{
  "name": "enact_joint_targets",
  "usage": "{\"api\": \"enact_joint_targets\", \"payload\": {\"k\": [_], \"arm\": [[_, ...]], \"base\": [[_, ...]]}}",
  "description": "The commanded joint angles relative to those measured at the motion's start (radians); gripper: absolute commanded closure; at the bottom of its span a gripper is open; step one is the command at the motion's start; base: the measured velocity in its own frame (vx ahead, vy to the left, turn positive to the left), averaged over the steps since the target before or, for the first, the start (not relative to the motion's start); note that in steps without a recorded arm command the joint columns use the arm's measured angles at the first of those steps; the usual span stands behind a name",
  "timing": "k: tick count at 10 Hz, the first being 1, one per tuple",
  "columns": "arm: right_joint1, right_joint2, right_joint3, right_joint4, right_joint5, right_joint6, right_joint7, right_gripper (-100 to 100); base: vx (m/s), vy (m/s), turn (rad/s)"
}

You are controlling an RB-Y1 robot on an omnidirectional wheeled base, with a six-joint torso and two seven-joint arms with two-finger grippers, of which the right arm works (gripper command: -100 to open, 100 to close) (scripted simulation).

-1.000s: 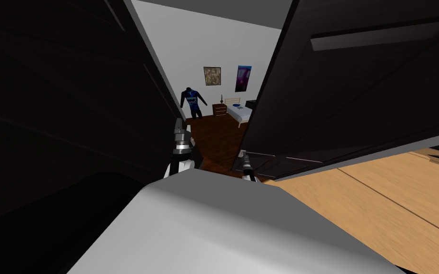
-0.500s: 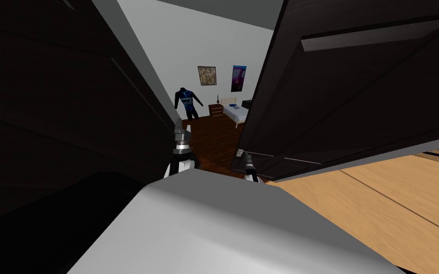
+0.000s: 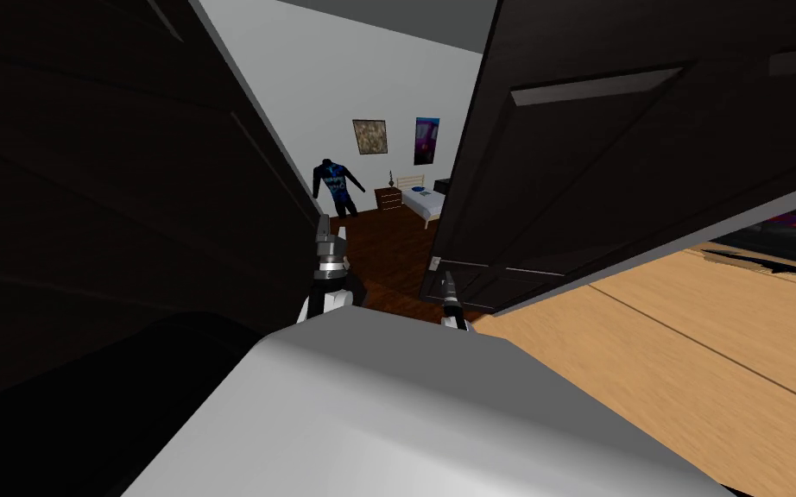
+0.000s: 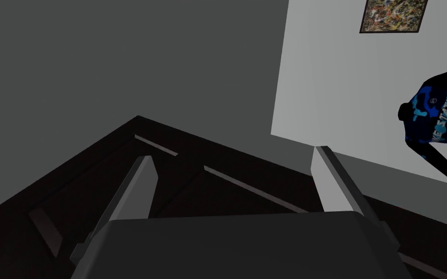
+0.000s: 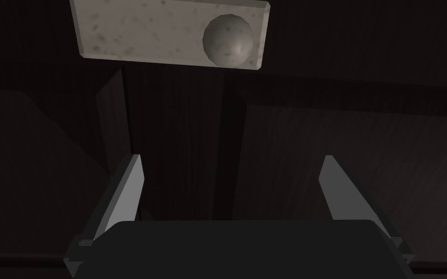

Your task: Push the door open

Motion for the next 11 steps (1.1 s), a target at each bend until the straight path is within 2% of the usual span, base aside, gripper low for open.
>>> {"api": "enact_joint_targets", "payload": {"k": [1, 3, 4, 5, 6, 9, 11], "arm": [[-0.002, 0.035, -0.003, 0.002, -0.004, 0.003, 0.011, -100], [-0.001, 0.066, -0.004, -0.001, -0.006, 0.006, 0.016, -100], [-0.002, 0.052, -0.004, -0.001, -0.006, 0.007, 0.011, -100], [-0.001, 0.028, -0.007, 0.002, -0.008, 0.0, 0.012, -100], [-0.001, 0.021, -0.008, 0.003, -0.008, -0.003, 0.012, -100], [0.001, 0.011, -0.012, 0.008, -0.01, -0.013, 0.014, -100], [0.002, 0.016, -0.015, 0.011, -0.012, -0.02, 0.015, -100]], "base": [[-0.247, 0.094, -0.127], [-0.182, 0.067, -0.047], [-0.063, 0.018, -0.007], [0.141, 0.022, 0.028], [0.229, -0.007, 0.032], [0.198, 0.004, 0.025], [0.197, 0.012, 0.023]]}}
